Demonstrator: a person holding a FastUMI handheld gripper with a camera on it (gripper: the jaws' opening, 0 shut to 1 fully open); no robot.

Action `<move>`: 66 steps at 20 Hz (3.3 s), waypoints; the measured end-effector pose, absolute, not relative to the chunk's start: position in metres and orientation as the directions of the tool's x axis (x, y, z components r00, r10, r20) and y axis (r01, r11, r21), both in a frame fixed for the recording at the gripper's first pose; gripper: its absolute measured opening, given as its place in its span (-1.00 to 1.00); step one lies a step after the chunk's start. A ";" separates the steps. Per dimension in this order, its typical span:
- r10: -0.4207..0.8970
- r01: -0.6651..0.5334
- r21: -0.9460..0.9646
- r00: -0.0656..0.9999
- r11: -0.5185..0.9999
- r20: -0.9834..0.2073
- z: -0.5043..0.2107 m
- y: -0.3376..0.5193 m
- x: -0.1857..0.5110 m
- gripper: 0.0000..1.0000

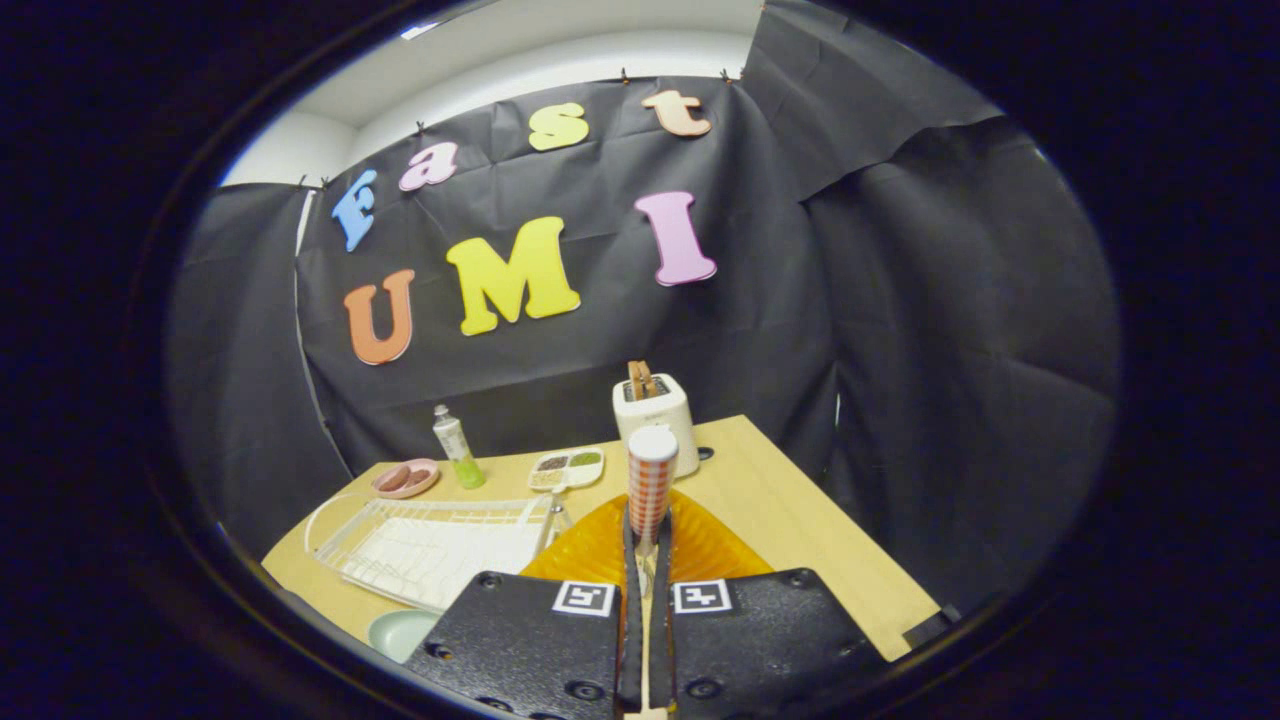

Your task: Take the plate from the dish rack, then take the spoon from the basket and place it into the plate.

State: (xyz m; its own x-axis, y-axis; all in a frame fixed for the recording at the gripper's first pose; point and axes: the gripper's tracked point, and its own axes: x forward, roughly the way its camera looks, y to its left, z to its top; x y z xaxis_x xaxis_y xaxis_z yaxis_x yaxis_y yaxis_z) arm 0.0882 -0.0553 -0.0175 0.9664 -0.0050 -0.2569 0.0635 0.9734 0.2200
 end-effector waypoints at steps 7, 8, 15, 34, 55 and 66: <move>0.144 -0.107 0.149 0.953 0.983 -0.267 -0.045 0.086 0.026 -0.84; 0.159 -0.127 0.134 0.952 0.983 -0.262 -0.048 0.103 0.023 -0.84; 0.218 -0.181 0.148 0.929 0.972 -0.299 -0.099 0.165 0.016 -0.84; 0.269 -0.201 0.222 0.901 0.954 -0.340 -0.138 0.203 0.011 -0.02; 0.063 -0.063 0.008 0.993 0.998 -0.104 -0.061 0.125 -0.003 1.00; 0.033 -0.029 0.051 0.996 0.998 -0.082 -0.044 0.099 -0.023 1.00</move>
State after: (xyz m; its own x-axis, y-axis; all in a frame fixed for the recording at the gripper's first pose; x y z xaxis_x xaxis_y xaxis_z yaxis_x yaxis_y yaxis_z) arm -0.0230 0.0994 -0.0443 0.9961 0.0332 -0.0819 -0.0292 0.9983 0.0506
